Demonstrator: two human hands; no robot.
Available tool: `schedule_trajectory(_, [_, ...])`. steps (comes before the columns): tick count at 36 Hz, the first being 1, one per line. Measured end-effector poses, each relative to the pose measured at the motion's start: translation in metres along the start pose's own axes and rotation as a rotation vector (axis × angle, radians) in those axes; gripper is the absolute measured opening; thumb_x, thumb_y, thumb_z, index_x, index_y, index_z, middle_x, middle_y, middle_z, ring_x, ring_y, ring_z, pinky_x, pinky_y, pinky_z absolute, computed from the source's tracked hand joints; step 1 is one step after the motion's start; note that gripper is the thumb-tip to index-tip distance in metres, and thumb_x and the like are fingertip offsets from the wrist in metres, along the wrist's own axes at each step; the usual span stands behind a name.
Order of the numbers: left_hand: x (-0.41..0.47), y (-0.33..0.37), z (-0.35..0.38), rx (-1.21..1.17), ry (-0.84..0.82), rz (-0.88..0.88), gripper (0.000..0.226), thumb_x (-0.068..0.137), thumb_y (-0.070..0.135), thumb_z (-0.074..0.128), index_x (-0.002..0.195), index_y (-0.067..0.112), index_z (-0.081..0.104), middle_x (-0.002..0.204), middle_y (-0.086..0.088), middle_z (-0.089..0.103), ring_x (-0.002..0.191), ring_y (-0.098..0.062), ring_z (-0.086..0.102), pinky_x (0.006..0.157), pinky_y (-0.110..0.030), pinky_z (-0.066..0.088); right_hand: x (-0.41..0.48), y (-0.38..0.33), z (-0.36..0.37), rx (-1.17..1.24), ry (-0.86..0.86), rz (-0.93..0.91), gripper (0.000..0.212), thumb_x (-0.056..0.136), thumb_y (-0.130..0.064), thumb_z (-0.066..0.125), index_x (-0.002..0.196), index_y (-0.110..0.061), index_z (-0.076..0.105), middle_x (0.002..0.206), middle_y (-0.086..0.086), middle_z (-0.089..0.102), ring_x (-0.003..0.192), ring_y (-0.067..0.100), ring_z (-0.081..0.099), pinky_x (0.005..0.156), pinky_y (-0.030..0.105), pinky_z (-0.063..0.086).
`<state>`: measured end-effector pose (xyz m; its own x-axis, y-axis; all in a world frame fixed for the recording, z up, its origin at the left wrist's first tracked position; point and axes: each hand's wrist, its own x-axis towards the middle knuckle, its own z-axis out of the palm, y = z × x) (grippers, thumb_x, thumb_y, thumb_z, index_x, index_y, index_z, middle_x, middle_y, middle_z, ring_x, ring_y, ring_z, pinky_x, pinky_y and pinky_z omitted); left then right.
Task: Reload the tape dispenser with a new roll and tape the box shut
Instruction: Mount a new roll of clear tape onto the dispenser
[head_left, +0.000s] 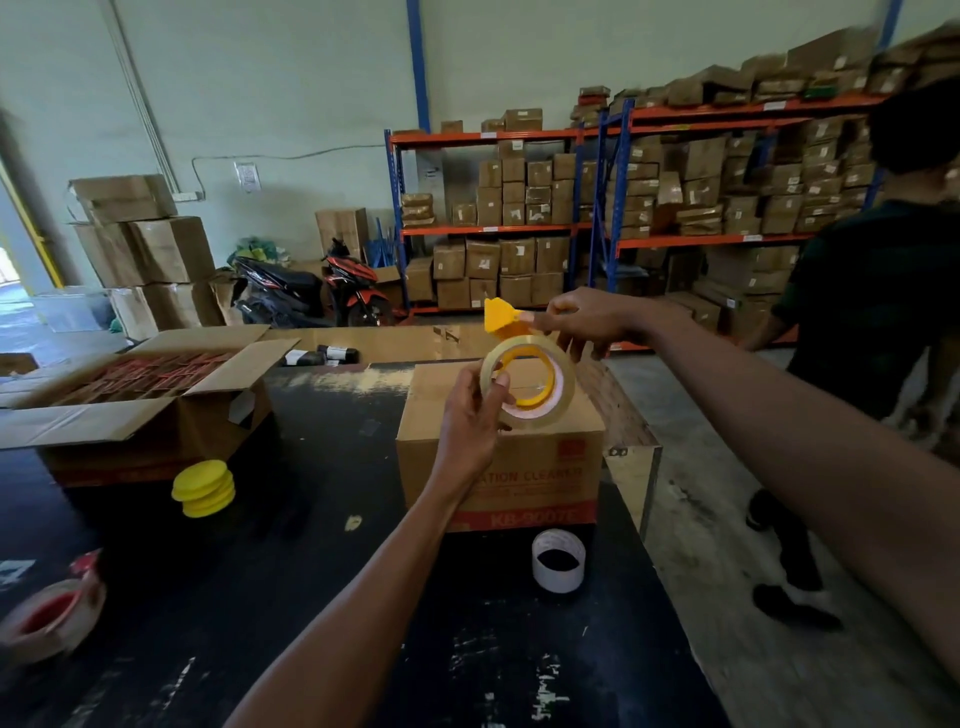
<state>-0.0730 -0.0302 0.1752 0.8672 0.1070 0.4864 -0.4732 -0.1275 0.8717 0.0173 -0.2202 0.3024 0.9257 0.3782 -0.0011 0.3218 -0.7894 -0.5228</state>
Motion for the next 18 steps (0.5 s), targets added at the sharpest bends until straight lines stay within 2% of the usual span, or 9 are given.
schedule_trajectory(2, [0.000, 0.000, 0.002, 0.021, 0.016, 0.018, 0.026, 0.106, 0.032, 0.053, 0.118, 0.010, 0.061, 0.099, -0.015, 0.067, 0.082, -0.009, 0.064, 0.068, -0.023, 0.053, -0.002, -0.002, -0.001, 0.011, 0.000, -0.018, 0.067, 0.088, -0.078, 0.053, 0.117, -0.018, 0.061, 0.105, 0.005, 0.073, 0.091, 0.022, 0.074, 0.061, 0.031, 0.055])
schedule_trajectory(5, [0.003, -0.005, 0.004, 0.075, 0.048, 0.018, 0.034, 0.103, 0.043, 0.057, 0.124, 0.017, 0.060, 0.118, -0.007, 0.057, 0.097, -0.012, 0.063, 0.076, -0.022, 0.052, -0.004, -0.003, -0.001, 0.001, -0.006, -0.041, 0.065, 0.089, -0.076, 0.055, 0.119, -0.019, 0.062, 0.107, 0.005, 0.072, 0.089, 0.020, 0.073, 0.061, 0.031, 0.054])
schedule_trajectory(6, [0.004, -0.005, 0.005, 0.106, 0.060, 0.017, 0.036, 0.102, 0.042, 0.059, 0.128, 0.017, 0.059, 0.125, -0.006, 0.048, 0.100, -0.011, 0.061, 0.076, -0.016, 0.052, -0.004, -0.003, -0.001, -0.003, -0.004, -0.045, 0.065, 0.089, -0.075, 0.055, 0.120, -0.019, 0.062, 0.109, 0.004, 0.071, 0.089, 0.020, 0.073, 0.062, 0.031, 0.054])
schedule_trajectory(8, [0.000, -0.002, 0.005, 0.155, 0.077, 0.022, 0.041, 0.102, 0.037, 0.061, 0.136, 0.015, 0.056, 0.128, -0.004, 0.037, 0.097, -0.006, 0.056, 0.074, -0.007, 0.049, -0.006, -0.004, -0.002, -0.006, -0.008, -0.053, 0.063, 0.090, -0.073, 0.055, 0.121, -0.019, 0.062, 0.111, 0.002, 0.070, 0.089, 0.021, 0.073, 0.063, 0.031, 0.054])
schedule_trajectory(9, [-0.001, -0.002, 0.005, 0.169, 0.076, 0.021, 0.044, 0.102, 0.038, 0.061, 0.139, 0.017, 0.054, 0.127, -0.004, 0.036, 0.097, -0.007, 0.055, 0.074, -0.008, 0.049, -0.007, -0.004, -0.003, -0.005, -0.010, -0.058, 0.062, 0.090, -0.072, 0.056, 0.122, -0.019, 0.061, 0.112, 0.001, 0.070, 0.089, 0.021, 0.073, 0.063, 0.031, 0.054])
schedule_trajectory(12, [-0.002, -0.004, 0.003, 0.169, 0.043, -0.011, 0.047, 0.101, 0.046, 0.059, 0.142, 0.026, 0.050, 0.129, -0.003, 0.044, 0.101, -0.011, 0.058, 0.081, -0.022, 0.051, -0.009, -0.002, -0.005, 0.019, -0.021, -0.067, 0.061, 0.090, -0.071, 0.058, 0.121, -0.019, 0.061, 0.112, -0.001, 0.071, 0.085, 0.019, 0.071, 0.062, 0.030, 0.054])
schedule_trajectory(13, [-0.001, -0.004, 0.002, 0.149, 0.021, -0.015, 0.043, 0.100, 0.048, 0.058, 0.139, 0.029, 0.051, 0.131, -0.003, 0.048, 0.103, -0.010, 0.060, 0.081, -0.022, 0.051, -0.008, -0.001, -0.006, 0.031, -0.024, -0.067, 0.062, 0.089, -0.071, 0.059, 0.120, -0.019, 0.062, 0.112, -0.001, 0.073, 0.082, 0.018, 0.070, 0.061, 0.029, 0.054])
schedule_trajectory(16, [-0.003, 0.000, -0.003, 0.087, -0.057, 0.008, 0.035, 0.104, 0.040, 0.055, 0.134, 0.023, 0.053, 0.129, -0.004, 0.058, 0.102, 0.010, 0.061, 0.078, -0.007, 0.048, -0.008, 0.003, -0.009, 0.080, -0.038, -0.053, 0.066, 0.084, -0.076, 0.062, 0.116, -0.017, 0.065, 0.112, -0.001, 0.076, 0.076, 0.016, 0.065, 0.060, 0.029, 0.053])
schedule_trajectory(18, [-0.004, 0.003, -0.005, 0.069, -0.093, 0.026, 0.031, 0.106, 0.035, 0.052, 0.134, 0.022, 0.053, 0.124, -0.001, 0.061, 0.096, 0.019, 0.060, 0.078, -0.005, 0.048, -0.008, 0.004, -0.011, 0.100, -0.058, -0.041, 0.061, 0.084, -0.075, 0.063, 0.112, -0.021, 0.067, 0.112, -0.001, 0.077, 0.075, 0.016, 0.061, 0.061, 0.030, 0.051])
